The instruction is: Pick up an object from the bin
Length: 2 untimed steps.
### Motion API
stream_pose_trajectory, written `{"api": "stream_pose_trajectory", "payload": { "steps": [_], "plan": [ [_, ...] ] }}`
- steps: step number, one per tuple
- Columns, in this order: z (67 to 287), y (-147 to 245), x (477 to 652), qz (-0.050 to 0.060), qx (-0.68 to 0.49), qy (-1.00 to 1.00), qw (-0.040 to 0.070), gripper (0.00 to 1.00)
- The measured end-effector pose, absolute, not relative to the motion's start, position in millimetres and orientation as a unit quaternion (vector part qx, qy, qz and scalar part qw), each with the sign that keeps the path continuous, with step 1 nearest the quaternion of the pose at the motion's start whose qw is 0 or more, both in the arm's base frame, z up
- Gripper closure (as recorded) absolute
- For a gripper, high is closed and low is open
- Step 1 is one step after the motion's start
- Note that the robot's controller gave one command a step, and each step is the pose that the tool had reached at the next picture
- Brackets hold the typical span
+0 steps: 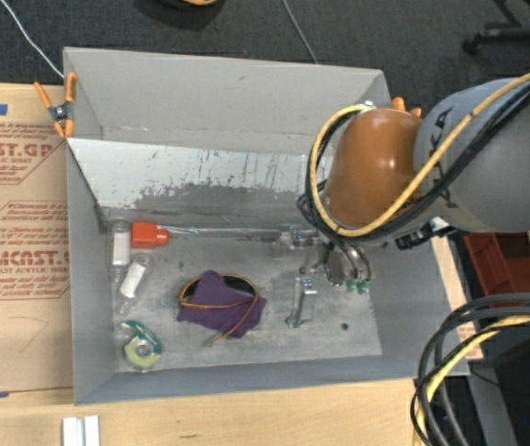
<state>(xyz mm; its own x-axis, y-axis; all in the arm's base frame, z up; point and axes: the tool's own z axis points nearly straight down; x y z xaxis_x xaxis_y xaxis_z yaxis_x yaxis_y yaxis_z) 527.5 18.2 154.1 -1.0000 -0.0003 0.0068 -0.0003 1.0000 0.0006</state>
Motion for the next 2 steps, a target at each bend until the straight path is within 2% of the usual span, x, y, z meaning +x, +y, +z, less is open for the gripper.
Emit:
{"api": "stream_pose_trajectory", "payload": {
  "steps": [1, 2],
  "plan": [
    [158, 18, 529.3, 0.000, 0.000, -1.000, 0.000, 0.00],
    [68, 112, 540.2, -0.002, 0.100, -0.995, 0.004, 0.00]
  ]
}}
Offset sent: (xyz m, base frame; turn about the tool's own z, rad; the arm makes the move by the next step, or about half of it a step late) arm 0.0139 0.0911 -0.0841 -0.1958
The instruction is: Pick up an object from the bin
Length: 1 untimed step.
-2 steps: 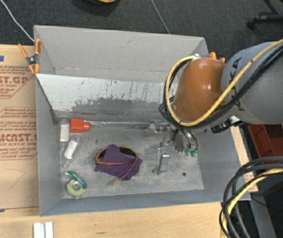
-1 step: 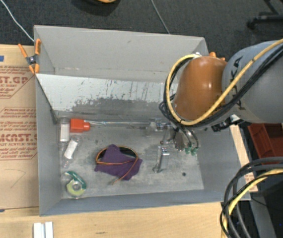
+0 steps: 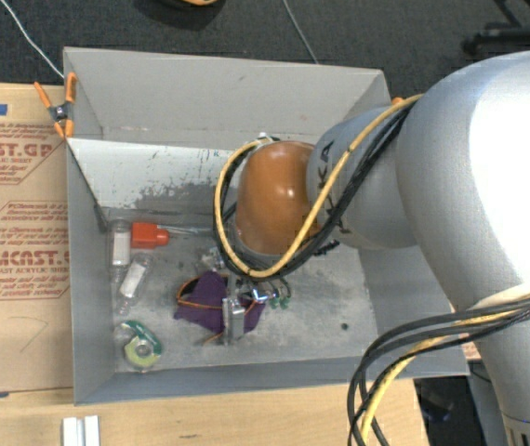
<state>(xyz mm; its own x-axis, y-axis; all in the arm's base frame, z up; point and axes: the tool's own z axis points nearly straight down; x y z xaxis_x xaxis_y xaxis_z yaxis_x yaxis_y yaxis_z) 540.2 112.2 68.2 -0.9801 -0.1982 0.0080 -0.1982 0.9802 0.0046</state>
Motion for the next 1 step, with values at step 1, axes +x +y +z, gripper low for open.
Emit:
{"api": "stream_pose_trajectory", "payload": {
  "steps": [1],
  "plan": [
    [144.5, 117.2, 533.1, -0.001, 0.041, -0.999, -0.002, 0.00]
  ]
}}
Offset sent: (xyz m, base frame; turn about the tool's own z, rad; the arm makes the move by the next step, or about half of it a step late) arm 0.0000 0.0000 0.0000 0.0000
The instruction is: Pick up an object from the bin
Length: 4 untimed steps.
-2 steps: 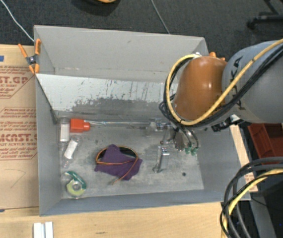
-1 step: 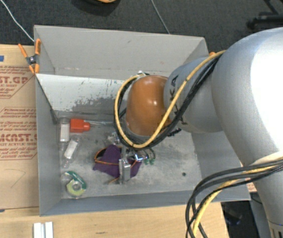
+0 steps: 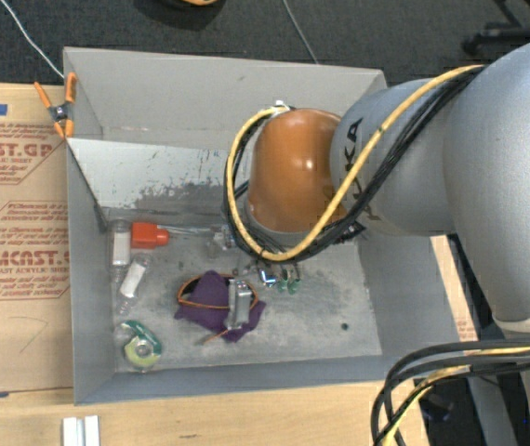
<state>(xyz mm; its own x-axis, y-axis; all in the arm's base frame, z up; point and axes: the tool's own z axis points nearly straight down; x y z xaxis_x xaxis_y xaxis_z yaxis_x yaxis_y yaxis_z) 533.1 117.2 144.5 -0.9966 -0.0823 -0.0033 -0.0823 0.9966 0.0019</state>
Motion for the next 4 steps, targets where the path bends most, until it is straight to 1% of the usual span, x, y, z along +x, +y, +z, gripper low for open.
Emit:
{"api": "stream_pose_trajectory", "payload": {
  "steps": [1, 2, 3, 4],
  "plan": [
    [68, 113, 539.9, 0.002, -0.100, 0.995, -0.004, 0.00],
    [70, 122, 514.5, 0.002, -0.011, 1.000, 0.001, 0.00],
    [68, 114, 540.7, 0.003, -0.100, 0.995, -0.003, 1.00],
    [68, 114, 540.7, 0.003, -0.100, 0.995, -0.003, 1.00]
  ]
}}
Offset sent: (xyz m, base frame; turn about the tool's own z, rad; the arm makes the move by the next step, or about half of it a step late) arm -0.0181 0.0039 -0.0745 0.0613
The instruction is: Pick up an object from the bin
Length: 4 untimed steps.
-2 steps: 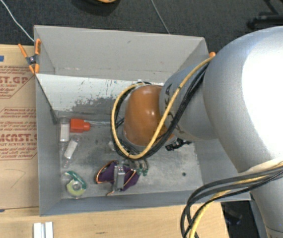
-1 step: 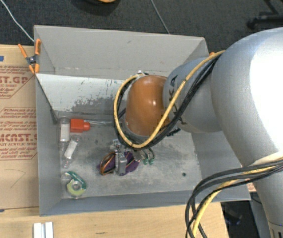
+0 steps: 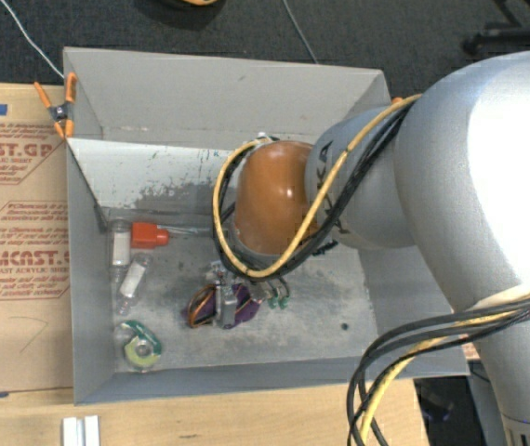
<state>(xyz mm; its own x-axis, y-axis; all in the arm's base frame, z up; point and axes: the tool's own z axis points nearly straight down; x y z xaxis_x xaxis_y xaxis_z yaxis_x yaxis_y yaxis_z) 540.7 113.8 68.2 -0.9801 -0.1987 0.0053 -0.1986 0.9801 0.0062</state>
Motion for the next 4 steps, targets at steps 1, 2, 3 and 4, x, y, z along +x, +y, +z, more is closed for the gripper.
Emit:
{"api": "stream_pose_trajectory", "payload": {
  "steps": [1, 2, 3, 4],
  "plan": [
    [70, 114, 540.4, -0.003, 0.100, -0.995, 0.003, 1.00],
    [74, 114, 540.6, -0.003, 0.100, -0.995, 0.003, 1.00],
    [76, 114, 540.4, -0.003, 0.100, -0.995, 0.003, 1.00],
    [83, 114, 539.3, -0.003, 0.100, -0.995, 0.005, 1.00]
  ]
}}
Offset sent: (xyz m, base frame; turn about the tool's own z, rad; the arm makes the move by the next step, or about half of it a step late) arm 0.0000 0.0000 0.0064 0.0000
